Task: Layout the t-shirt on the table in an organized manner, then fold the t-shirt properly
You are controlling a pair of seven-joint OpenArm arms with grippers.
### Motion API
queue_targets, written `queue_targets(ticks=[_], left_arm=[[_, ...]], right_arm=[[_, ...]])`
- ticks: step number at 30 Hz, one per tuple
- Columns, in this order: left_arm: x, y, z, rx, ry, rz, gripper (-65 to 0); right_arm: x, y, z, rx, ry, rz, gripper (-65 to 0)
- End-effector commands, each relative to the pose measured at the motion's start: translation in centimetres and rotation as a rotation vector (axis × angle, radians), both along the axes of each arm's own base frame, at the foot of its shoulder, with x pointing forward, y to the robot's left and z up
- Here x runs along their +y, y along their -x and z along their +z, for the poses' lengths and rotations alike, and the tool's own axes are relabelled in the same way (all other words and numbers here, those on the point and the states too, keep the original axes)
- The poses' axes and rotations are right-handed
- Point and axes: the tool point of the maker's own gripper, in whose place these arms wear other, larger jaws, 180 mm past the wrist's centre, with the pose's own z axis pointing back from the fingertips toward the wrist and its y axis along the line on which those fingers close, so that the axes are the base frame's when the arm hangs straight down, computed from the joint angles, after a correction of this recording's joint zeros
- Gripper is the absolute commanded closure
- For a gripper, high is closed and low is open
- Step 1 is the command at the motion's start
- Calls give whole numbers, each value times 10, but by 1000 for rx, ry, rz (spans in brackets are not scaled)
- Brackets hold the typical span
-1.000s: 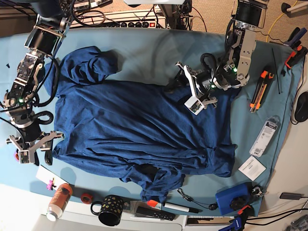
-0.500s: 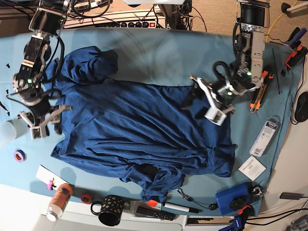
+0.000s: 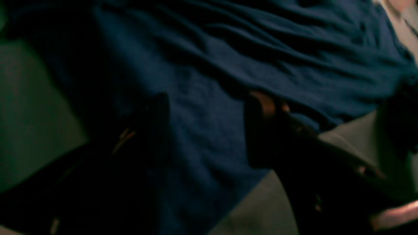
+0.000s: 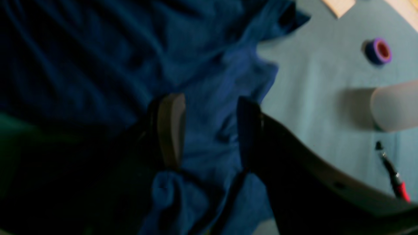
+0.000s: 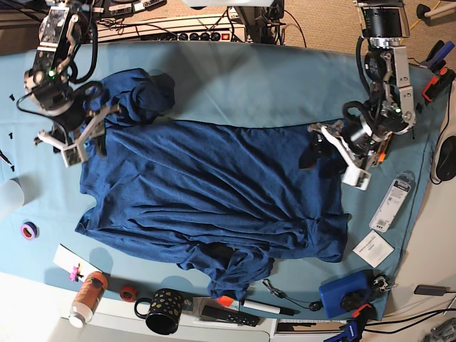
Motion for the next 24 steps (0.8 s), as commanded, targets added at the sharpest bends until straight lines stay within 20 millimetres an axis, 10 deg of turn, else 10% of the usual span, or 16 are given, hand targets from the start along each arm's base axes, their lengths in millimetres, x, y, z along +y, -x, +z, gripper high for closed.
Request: queue_targets(ticks=[1,9,24], left_arm=[[6,-6,15,-45,11,6,-365],[24,19,-8,28,-26,15,-365],[-2,38,-5,64,122,-53,-365]], right_arm=[[0,0,9,-27,14,13,-253],[-4,39,-26,127,30,-1,-253],[-19,88,-58,316,49,-98,-253]])
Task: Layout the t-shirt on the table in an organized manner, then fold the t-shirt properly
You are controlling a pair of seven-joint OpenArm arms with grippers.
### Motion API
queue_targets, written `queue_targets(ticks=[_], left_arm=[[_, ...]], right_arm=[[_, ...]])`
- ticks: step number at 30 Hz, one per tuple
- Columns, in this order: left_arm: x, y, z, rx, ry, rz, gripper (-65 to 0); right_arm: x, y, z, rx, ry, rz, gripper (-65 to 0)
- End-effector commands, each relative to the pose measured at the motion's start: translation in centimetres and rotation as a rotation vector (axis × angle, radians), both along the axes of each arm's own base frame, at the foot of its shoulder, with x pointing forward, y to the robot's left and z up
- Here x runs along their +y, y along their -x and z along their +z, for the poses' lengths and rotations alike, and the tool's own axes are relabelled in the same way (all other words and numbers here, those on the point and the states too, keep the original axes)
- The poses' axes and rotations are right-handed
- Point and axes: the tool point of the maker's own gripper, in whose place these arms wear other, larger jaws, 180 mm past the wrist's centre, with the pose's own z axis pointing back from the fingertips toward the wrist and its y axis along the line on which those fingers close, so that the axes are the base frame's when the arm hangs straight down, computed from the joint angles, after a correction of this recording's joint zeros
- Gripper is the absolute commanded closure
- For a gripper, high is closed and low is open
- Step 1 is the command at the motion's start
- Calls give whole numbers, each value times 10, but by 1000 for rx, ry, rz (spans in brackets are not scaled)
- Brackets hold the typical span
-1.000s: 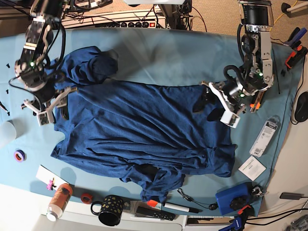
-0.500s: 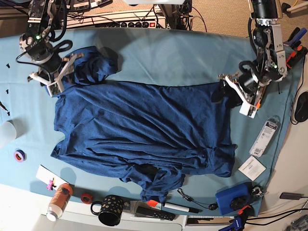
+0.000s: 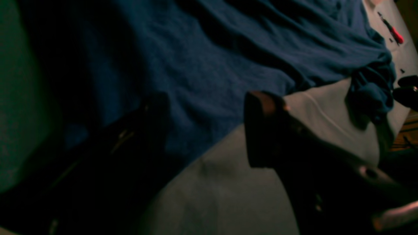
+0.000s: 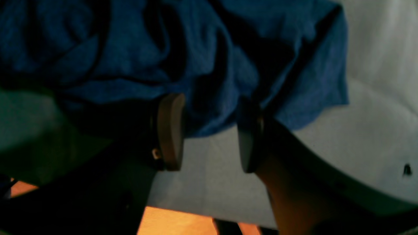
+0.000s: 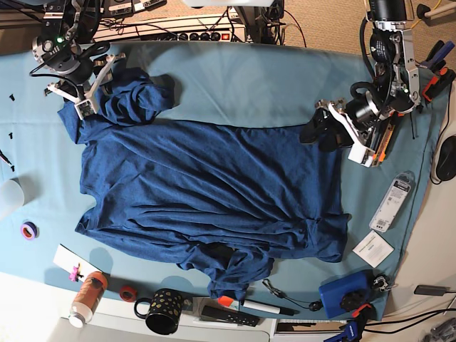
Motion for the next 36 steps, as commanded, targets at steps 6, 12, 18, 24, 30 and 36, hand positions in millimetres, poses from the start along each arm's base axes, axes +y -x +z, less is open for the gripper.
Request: queue_targets(ticks=[6,12,18,24,30,36], left_arm=[[1,-6,13,-43,15,1,-365],[1,-6,13,-44,17,1,-365],[1,-6,13,-44,19,1,-365],[1,-6,13,-43,18,1,-365],[1,-6,13,-44,19,2,-365],[1,-6,13,-45,19,2,-365]], right_arm=[[-40,-8,20,-97,129,-204,-253],[-67,-5,25,-126,237,-306,-253],[-77,-20,4,-102,210,-312,-282],[-72,-35,-7,-90,132,-299,-325],[-74,-25,-19,-22,140,-296,-50],[-76,-21,-19,10,163,-282,0]])
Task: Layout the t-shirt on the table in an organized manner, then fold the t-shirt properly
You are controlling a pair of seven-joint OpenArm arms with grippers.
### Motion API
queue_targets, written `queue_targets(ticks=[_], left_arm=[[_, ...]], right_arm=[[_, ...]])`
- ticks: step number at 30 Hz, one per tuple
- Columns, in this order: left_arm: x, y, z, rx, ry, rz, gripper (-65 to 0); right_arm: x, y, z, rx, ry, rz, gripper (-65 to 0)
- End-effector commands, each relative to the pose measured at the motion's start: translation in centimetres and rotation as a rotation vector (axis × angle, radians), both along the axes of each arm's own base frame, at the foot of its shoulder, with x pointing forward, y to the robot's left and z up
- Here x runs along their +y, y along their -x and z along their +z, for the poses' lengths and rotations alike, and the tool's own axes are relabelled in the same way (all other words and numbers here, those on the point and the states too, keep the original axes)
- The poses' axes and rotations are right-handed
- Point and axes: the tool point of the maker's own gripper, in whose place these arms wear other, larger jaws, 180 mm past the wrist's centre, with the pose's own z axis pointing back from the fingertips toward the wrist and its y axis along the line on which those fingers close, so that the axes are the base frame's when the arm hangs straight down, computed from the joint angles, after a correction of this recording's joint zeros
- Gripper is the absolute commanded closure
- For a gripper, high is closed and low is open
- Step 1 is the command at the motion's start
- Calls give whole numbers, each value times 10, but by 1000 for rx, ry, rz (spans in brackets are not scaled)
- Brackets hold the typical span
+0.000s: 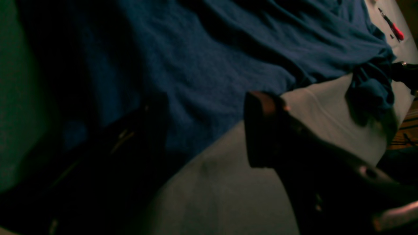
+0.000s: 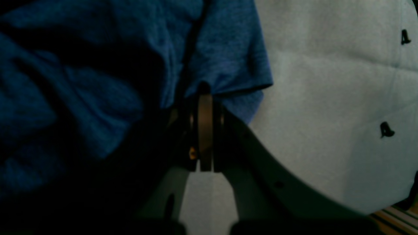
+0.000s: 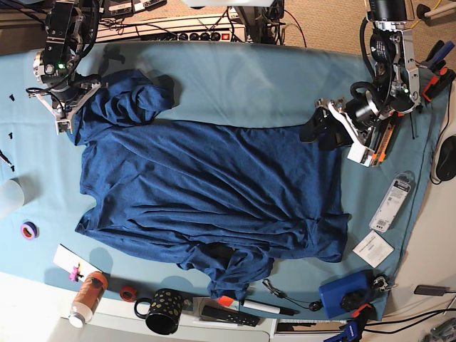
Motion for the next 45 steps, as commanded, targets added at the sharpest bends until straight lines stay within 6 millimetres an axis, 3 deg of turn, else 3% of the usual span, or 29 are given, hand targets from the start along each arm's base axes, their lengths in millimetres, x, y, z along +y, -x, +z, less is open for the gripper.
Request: queue_targets(ticks=[1,7,19,24,28,32,36,40,45], left_arm=[[1,-7,14,-47,20,4,-365],[1,-7,14,-47,20,4,-365],[1,-7,14,-46,20,4,-365],[2,-7,14,-45,20,7,-365],[3,-7,13,-45,17,7,-365],[2,-7,14,-46,18,7,-365],[2,-7,13,-44,17,7,-365],[2,-7,13,-44,17,6,-365],[2,-7,13,-44,17,6,-365]], right_arm=[[-8,4,7,26,44,1,0],[0,19,26,45,109,56,0],[45,43,96,-3,217,218,0],[47,79,77,152,198,255,0],[62,105,62,252,116,312,0],[88,111,54,267,-12,406,0],[139,113,53,227,-247,570,0],[182,112,65,179,-466,685,0],[214,102,86,95,-646,742,0]])
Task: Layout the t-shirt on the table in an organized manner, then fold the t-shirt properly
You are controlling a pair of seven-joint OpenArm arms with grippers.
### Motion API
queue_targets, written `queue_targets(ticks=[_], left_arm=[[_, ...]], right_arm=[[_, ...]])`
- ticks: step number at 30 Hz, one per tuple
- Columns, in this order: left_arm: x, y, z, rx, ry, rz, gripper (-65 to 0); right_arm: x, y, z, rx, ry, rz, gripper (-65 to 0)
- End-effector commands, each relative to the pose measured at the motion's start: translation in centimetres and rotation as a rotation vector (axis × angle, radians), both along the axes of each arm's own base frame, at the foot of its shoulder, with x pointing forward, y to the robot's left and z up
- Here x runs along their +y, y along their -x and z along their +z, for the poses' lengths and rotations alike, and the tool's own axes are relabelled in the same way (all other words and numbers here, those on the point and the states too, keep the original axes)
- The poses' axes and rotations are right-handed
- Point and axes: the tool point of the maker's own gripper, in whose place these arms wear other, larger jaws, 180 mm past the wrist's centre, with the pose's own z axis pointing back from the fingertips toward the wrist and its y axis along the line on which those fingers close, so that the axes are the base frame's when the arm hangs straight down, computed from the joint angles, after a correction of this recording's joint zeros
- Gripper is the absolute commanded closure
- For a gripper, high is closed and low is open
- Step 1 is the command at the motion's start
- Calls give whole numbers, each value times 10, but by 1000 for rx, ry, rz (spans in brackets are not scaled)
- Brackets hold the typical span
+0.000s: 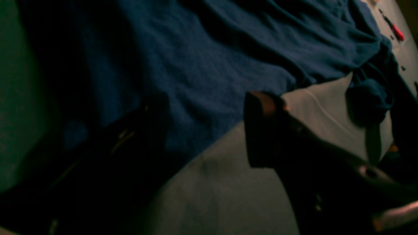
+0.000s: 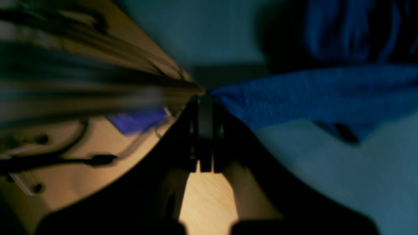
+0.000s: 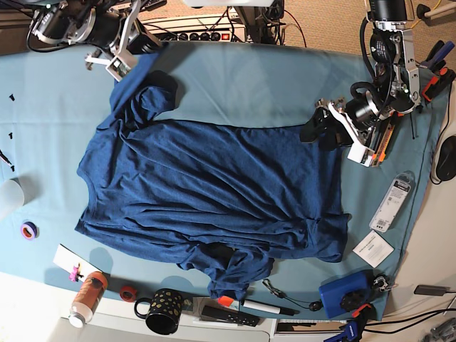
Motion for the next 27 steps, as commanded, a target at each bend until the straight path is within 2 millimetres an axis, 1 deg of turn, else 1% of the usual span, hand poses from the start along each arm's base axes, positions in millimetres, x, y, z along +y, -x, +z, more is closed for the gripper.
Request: queue_targets(ticks=[1,4,7,11,14,16,22,27], left_arm=[[2,-7,13,-45,17,3,-365],[2,-7,13,-45,13,3,-365],[3,-6,11,-42,-3,1,-365],[3,-6,11,-42,-2,1,-365],[3,-6,11,-42,-2,2,-365],[4,-6,10,-41,-6,1,-365],[5,-6,10,-41,-11,1,-365],[5,-6,10,-41,-12,1,-365]], right_arm=[[7,-2,10,-20,-42,18,0],[21,-3,22,-21,-138,45,0],[35,-8,37,-49,-247,49,0],[55,-15,60,-92,-406,46,0],[66,-20,77,-128,-510,51,0],[69,-24,82,-149,-535,50,0],[71,-33,89,-188,-550,50,0],[71,-46,97,-249,-549,66,0]])
